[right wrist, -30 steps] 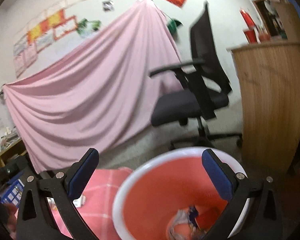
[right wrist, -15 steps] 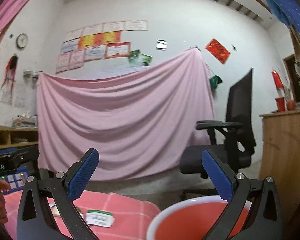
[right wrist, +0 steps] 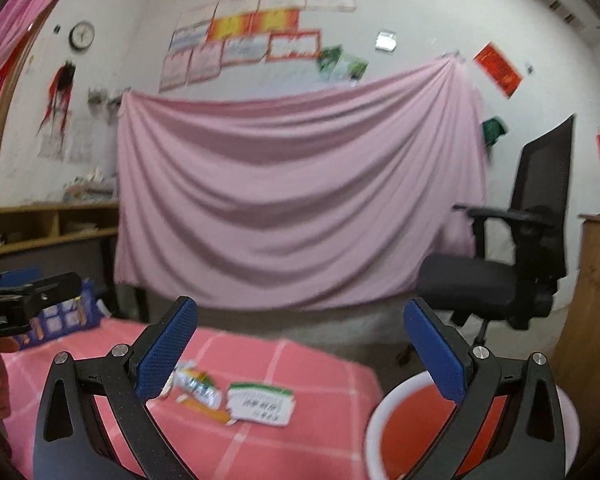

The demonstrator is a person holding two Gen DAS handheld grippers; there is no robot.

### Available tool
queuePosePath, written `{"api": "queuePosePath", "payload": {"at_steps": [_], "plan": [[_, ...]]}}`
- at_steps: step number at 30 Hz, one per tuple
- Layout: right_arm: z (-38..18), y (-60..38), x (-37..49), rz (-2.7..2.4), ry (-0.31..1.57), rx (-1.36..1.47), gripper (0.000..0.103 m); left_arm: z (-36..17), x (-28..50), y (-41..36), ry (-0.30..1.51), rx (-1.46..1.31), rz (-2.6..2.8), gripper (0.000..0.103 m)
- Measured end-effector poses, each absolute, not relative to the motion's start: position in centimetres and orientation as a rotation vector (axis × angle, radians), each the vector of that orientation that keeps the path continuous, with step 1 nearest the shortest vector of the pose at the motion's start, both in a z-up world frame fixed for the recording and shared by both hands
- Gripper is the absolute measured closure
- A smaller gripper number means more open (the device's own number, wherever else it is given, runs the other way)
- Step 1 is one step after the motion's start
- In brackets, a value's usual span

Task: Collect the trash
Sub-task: 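Move both tools back toward the remaining items on the table, then grasp the white case with the left tool while the right tool grasps the white card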

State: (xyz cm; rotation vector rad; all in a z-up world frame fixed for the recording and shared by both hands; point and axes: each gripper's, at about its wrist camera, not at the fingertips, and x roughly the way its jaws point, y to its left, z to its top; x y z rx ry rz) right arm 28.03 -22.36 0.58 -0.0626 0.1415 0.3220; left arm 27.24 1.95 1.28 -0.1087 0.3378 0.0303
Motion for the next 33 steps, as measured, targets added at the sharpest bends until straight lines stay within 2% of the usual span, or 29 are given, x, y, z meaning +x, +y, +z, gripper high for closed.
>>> {"api": "queuePosePath", "payload": {"at_steps": [6, 12, 14, 16, 19, 23, 26, 28, 29, 33], "plan": [[-0.7, -20.7, 29.5, 0.341, 0.251, -0.124, 0.000, -0.7, 29.4, 2.6, 0.468, -0.137, 0.033, 0.002], [-2.6, -20.3, 33.1, 0.357, 0.464, -0.107, 0.000, -2.5, 31.7, 2.6, 0.591, -0.176, 0.028, 0.005], [-3.4, -20.1, 34.5, 0.353, 0.541, -0.097, 0.000, -2.8, 32.3, 2.4, 0.623, -0.182, 0.017, 0.018], [-4.2, -19.9, 35.8, 0.354, 0.613, -0.082, 0.000, -3.1, 32.8, 2.1, 0.650, -0.184, 0.008, 0.024], [-5.3, -19.7, 37.2, 0.366, 0.713, -0.058, 0.000, -3.1, 33.4, 1.9, 0.672, -0.195, -0.015, 0.027], [-6.0, -20.0, 37.9, 0.384, 0.776, -0.019, 0.000, -3.3, 34.4, 1.3, 0.719, -0.178, -0.048, 0.039], [-6.2, -20.0, 38.1, 0.402, 0.802, -0.011, 0.000, -3.9, 35.5, 0.9, 0.771, -0.165, -0.061, 0.041], [-6.2, -20.2, 38.2, 0.403, 0.811, -0.004, 0.000, -4.5, 36.3, 0.7, 0.815, -0.167, -0.066, 0.053], [-6.1, -20.4, 38.4, 0.403, 0.814, 0.000, 0.000, -4.8, 36.7, 0.6, 0.842, -0.175, -0.075, 0.055], [-6.2, -20.7, 38.8, 0.406, 0.831, 0.024, 0.000, -5.0, 37.7, 0.4, 0.876, -0.192, -0.085, 0.055]]}}
